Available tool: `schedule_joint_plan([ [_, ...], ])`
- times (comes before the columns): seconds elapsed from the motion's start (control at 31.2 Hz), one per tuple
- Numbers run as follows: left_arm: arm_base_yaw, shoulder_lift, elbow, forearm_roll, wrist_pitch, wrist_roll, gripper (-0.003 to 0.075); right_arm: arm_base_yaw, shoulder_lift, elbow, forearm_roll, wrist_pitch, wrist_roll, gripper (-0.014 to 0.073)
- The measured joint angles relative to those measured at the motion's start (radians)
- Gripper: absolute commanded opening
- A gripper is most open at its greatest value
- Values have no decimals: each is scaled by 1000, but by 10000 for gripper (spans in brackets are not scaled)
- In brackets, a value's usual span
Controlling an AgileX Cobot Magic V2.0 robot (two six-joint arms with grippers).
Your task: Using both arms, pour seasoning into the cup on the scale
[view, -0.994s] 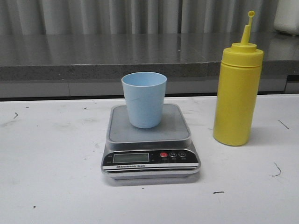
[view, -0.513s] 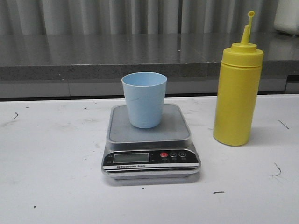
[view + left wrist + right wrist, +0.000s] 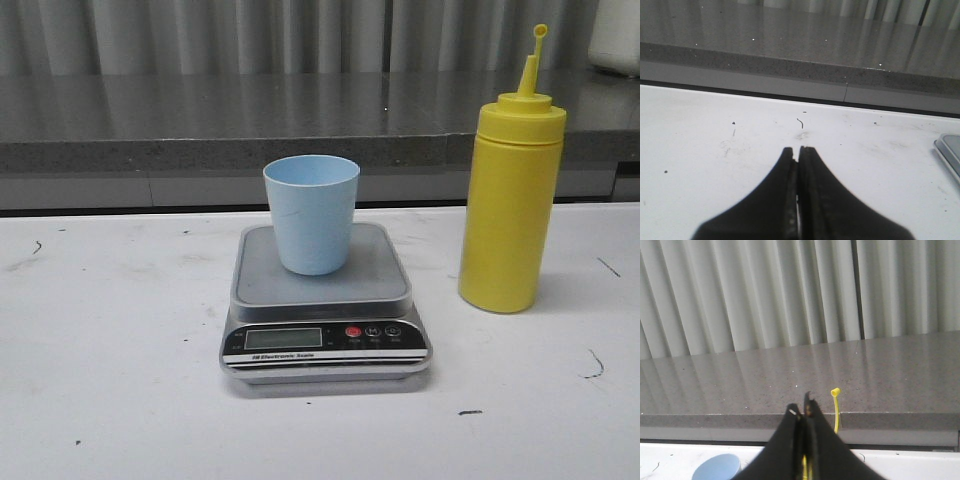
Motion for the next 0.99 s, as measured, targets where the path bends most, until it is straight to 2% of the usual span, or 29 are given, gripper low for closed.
schedule_joint_plan([
  [0.29, 0, 0, 43, 0, -132, -1, -20, 0, 0, 0, 0, 0, 0, -113],
  [0.99, 0, 0, 43, 0, -143, -2, -20, 0, 0, 0, 1, -2, 0, -113],
])
